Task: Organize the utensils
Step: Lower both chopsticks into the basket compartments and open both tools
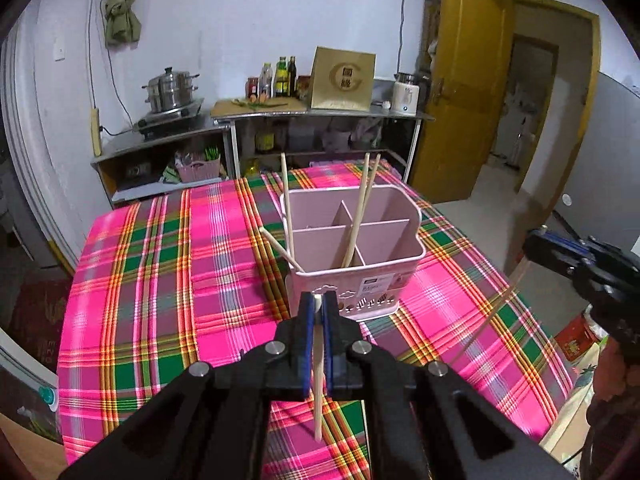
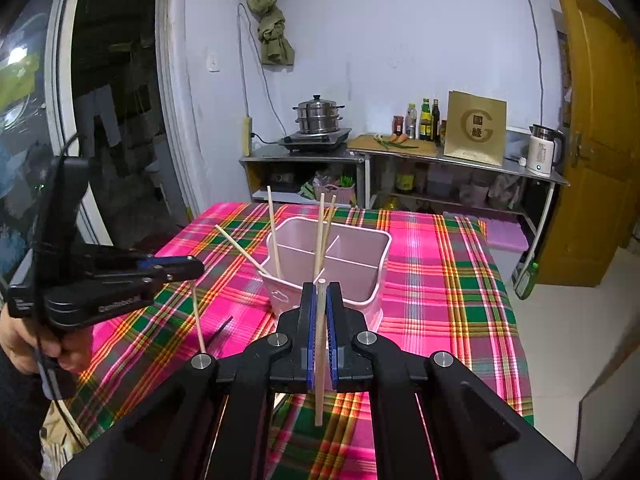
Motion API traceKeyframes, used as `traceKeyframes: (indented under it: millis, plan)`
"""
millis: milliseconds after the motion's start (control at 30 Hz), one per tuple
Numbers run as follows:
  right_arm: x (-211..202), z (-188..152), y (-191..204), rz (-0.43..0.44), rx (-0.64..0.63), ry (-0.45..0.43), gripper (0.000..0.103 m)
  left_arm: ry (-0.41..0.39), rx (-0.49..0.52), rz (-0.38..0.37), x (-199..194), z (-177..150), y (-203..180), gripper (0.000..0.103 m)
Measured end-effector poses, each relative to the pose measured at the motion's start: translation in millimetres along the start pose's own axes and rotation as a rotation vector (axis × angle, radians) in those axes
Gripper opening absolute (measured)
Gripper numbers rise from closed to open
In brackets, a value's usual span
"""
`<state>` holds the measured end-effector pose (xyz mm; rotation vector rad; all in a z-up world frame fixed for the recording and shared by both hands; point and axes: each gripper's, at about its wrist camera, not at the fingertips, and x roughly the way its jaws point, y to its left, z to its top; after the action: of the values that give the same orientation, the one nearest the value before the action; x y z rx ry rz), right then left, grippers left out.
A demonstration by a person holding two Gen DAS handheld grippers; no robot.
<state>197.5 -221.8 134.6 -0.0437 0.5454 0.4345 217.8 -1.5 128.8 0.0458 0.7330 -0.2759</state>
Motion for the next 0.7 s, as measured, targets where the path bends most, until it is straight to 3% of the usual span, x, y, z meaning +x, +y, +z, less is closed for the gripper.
traceKeyframes:
  millis: [367, 700]
  plan:
    - [-5, 19, 9, -0.002, -0.015, -0.023, 0.005, -0.044, -0.016, -0.025, -17, 21, 4, 0.005]
    - [4, 49, 11, 0.031, -0.01, -0.048, 0.005, -0.095, -0.025, -0.025, -32, 62, 6, 0.005]
